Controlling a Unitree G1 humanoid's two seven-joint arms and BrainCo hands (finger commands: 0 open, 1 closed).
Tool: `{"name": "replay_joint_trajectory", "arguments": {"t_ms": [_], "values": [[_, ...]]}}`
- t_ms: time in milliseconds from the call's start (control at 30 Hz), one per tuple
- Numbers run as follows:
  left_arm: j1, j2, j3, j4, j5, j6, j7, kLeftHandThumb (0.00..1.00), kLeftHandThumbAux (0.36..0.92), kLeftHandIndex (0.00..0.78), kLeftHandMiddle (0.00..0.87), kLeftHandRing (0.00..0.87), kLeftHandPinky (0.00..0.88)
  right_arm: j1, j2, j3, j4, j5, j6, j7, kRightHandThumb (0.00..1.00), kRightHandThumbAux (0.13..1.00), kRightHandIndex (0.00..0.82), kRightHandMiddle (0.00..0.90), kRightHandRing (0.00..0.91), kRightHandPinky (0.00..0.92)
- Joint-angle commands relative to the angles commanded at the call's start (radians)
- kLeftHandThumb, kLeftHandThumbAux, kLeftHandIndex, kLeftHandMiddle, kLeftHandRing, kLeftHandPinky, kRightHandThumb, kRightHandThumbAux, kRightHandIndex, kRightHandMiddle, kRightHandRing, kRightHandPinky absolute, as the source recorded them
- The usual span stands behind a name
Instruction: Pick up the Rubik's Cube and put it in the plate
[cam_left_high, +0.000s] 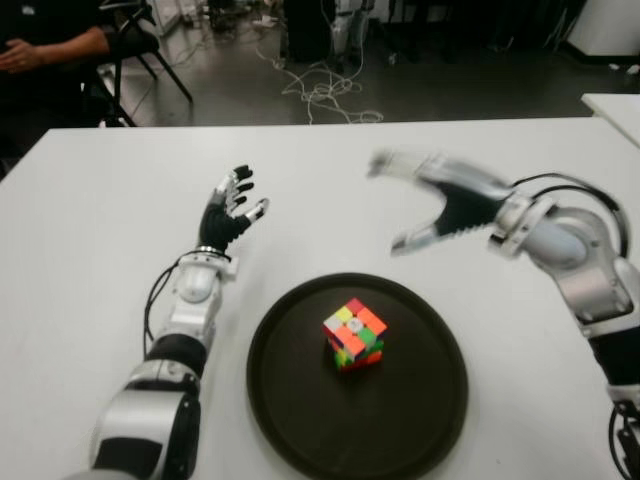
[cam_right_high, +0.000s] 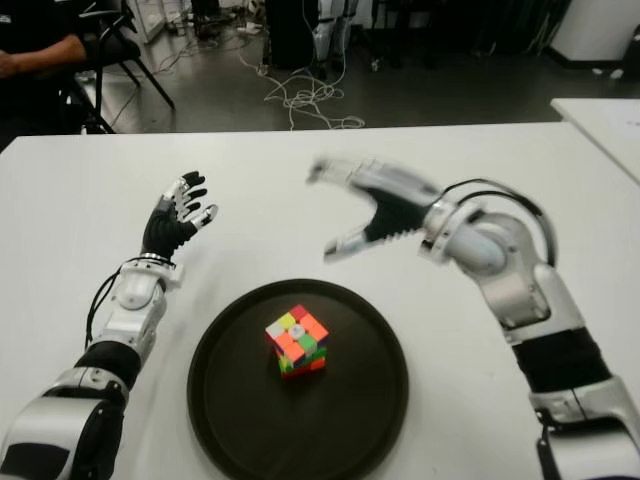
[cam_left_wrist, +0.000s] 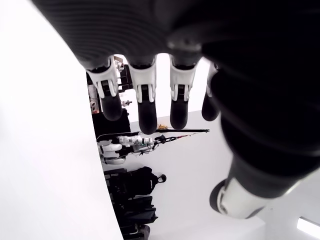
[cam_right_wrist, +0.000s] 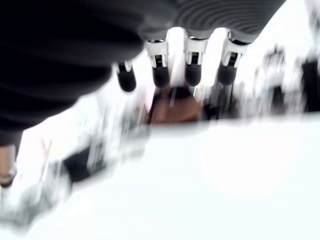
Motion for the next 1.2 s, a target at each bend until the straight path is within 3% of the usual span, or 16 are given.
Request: {"name": "replay_joint_trajectory", "arguments": {"t_ms": [67, 133, 233, 300, 367, 433, 533, 700, 867, 1200], "values": [[0.001, 0.0, 0.001, -0.001, -0.002, 0.0, -0.005, 0.02, 0.743, 0.125, 0.142, 0.121, 0.115, 0.006, 0.04, -0.035, 0.148, 0.007, -0.078, -0.179, 0.027, 0.538, 0.004, 0.041, 0.037, 0.033], [0.002, 0.001, 0.002, -0.001, -0.004, 0.001, -0.01, 0.017, 0.738, 0.121, 0.138, 0.12, 0.116, 0.006, 0.062, -0.048, 0.252, 0.024, -0.113, -0.257, 0.036, 0.606, 0.013, 0.081, 0.072, 0.058], [0.002, 0.002, 0.001, 0.0, -0.003, 0.001, -0.012, 0.012, 0.733, 0.122, 0.135, 0.118, 0.112, 0.018, 0.079, -0.089, 0.392, 0.172, -0.099, -0.127, 0.018, 0.669, 0.036, 0.122, 0.108, 0.076], [0.002, 0.002, 0.0, 0.0, -0.002, 0.002, -0.012, 0.01, 0.732, 0.124, 0.136, 0.117, 0.11, 0.009, 0.089, -0.101, 0.438, 0.224, -0.088, -0.079, 0.009, 0.686, 0.044, 0.134, 0.118, 0.078], [0.002, 0.003, -0.001, -0.001, -0.001, 0.003, -0.013, 0.007, 0.725, 0.129, 0.136, 0.116, 0.107, -0.014, 0.115, -0.117, 0.466, 0.284, -0.05, -0.019, 0.004, 0.695, 0.057, 0.148, 0.13, 0.086], [0.002, 0.005, -0.005, -0.003, 0.003, 0.004, -0.013, 0.004, 0.711, 0.131, 0.136, 0.112, 0.101, -0.03, 0.155, -0.156, 0.471, 0.389, 0.047, 0.085, 0.001, 0.705, 0.074, 0.158, 0.141, 0.099], [0.003, 0.006, -0.008, -0.007, 0.006, 0.002, -0.013, 0.001, 0.704, 0.131, 0.142, 0.112, 0.1, -0.028, 0.176, -0.173, 0.434, 0.451, 0.104, 0.134, 0.0, 0.716, 0.092, 0.165, 0.148, 0.114], [0.004, 0.008, -0.01, -0.009, 0.004, 0.001, -0.016, 0.0, 0.707, 0.131, 0.142, 0.114, 0.098, -0.005, 0.205, -0.161, 0.335, 0.471, 0.156, 0.138, 0.0, 0.757, 0.112, 0.176, 0.156, 0.128], [0.004, 0.01, -0.011, -0.01, 0.0, 0.005, -0.018, 0.0, 0.707, 0.133, 0.139, 0.112, 0.096, 0.001, 0.219, -0.143, 0.323, 0.444, 0.155, 0.117, 0.0, 0.788, 0.114, 0.184, 0.162, 0.13], [0.005, 0.013, -0.014, -0.011, 0.002, 0.005, -0.019, 0.0, 0.73, 0.146, 0.153, 0.119, 0.098, -0.013, 0.2, -0.087, 0.409, 0.308, 0.11, 0.015, 0.0, 0.767, 0.103, 0.173, 0.153, 0.092]]}}
